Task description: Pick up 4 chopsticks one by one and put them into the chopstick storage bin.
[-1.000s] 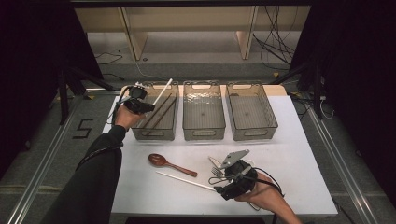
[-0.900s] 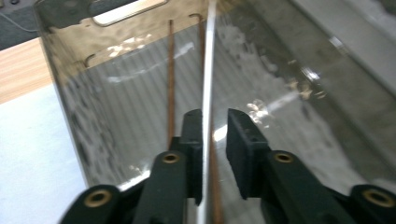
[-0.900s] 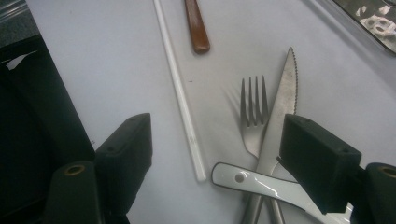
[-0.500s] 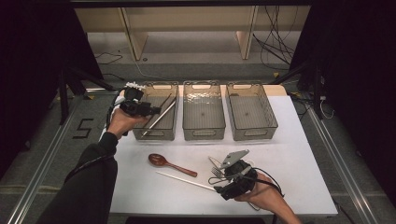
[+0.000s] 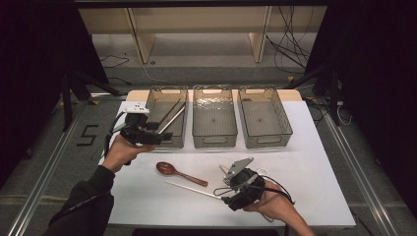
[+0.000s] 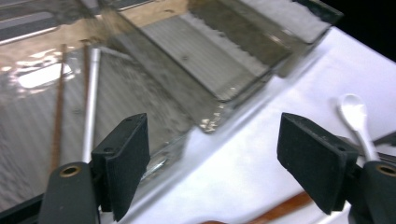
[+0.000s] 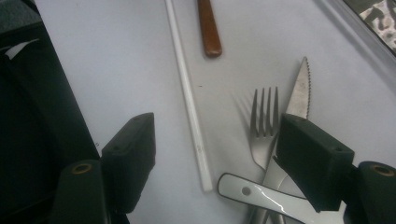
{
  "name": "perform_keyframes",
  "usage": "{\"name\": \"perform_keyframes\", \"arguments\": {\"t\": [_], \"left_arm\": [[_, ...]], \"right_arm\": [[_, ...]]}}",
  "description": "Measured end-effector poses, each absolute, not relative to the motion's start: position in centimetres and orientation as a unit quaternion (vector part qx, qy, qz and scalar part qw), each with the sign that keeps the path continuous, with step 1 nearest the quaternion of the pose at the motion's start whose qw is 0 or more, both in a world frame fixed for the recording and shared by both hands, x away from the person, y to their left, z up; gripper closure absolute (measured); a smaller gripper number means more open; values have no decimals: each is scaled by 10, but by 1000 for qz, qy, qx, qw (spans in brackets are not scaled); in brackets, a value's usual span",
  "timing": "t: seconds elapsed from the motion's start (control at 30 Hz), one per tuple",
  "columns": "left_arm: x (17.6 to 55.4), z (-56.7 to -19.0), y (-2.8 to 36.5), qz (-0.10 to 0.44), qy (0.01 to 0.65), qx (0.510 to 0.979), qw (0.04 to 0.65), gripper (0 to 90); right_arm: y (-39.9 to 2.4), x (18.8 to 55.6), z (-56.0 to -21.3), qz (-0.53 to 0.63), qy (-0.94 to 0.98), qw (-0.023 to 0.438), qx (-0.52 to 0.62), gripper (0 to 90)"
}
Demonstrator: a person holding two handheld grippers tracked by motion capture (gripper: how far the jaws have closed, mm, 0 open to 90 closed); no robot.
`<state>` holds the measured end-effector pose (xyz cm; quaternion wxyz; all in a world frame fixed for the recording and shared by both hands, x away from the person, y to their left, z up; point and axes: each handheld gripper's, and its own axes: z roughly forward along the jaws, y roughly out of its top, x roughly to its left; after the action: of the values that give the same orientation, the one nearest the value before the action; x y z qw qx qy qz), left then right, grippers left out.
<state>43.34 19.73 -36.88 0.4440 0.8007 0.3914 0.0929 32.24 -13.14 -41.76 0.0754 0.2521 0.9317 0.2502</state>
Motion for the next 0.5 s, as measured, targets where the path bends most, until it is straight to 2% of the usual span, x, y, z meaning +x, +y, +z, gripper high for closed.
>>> {"name": "perform_keyframes", "arguments": {"t": [0.27, 0.4, 0.5], "left_arm": [[403, -372, 182, 98, 356, 819, 439, 232], [392, -378, 185, 72, 356, 811, 458, 229], [384, -385, 183, 71, 353, 817, 451, 226]], "right_arm": [[-123, 326, -422, 219, 945, 64, 236, 364], [-118, 328, -426, 210, 949, 55, 228, 405], [-114, 328, -430, 193, 954, 53, 223, 443]]}}
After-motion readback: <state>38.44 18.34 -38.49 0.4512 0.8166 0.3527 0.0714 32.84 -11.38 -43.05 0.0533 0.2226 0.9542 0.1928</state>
